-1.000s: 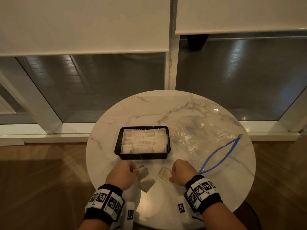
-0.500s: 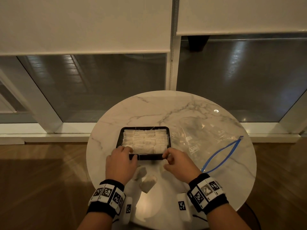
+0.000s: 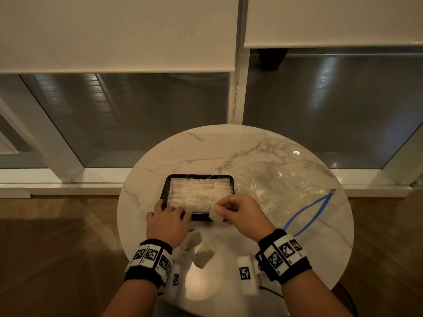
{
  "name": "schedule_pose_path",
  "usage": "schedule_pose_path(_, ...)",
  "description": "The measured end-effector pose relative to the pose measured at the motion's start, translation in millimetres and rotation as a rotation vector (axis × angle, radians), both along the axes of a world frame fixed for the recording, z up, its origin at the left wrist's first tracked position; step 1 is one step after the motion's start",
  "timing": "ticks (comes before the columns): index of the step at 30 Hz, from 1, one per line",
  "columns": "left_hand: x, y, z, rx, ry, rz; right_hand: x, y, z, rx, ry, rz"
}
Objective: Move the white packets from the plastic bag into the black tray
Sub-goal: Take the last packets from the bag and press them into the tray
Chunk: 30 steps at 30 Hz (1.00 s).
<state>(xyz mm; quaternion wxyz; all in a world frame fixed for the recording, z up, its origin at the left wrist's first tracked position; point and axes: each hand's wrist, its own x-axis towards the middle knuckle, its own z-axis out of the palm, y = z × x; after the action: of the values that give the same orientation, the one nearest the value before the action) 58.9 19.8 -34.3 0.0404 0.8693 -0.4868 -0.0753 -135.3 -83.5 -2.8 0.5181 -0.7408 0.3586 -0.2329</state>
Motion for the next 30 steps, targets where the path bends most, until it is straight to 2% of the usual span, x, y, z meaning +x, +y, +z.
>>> schedule_pose_path(2, 0, -1, 0, 0.017, -0.011, -0.006, 7, -4, 3, 0.037, -0.043, -0.036)
schedule_pose_path(5, 1, -2, -1, 0.035, -0.019, -0.010, 19, -14, 5, -0.013, 0.011, -0.105)
schedule_pose_path(9, 0, -4, -2, 0.050, -0.025, -0.007, 41, -21, 15, 0.042, 0.028, -0.055)
schedule_pose_path(15, 3, -5, -13, 0.042, -0.015, -0.023, 82, -34, 11, 0.007, 0.180, 0.042)
schedule_pose_path(19, 4, -6, -19, -0.237, 0.264, 0.090, 105, -36, 4, -0.081, 0.314, 0.106)
schedule_pose_path(22, 7, -8, -21, -0.312, 0.365, 0.133, 116, -36, -4, -0.103, 0.387, 0.143)
schedule_pose_path(25, 11, -9, -24, -0.323, 0.390, 0.163, 124, -37, -12, -0.115, 0.433, 0.179)
schedule_pose_path(30, 8, -7, -22, -0.270, 0.329, 0.152, 129, -38, -19, -0.107, 0.512, 0.207)
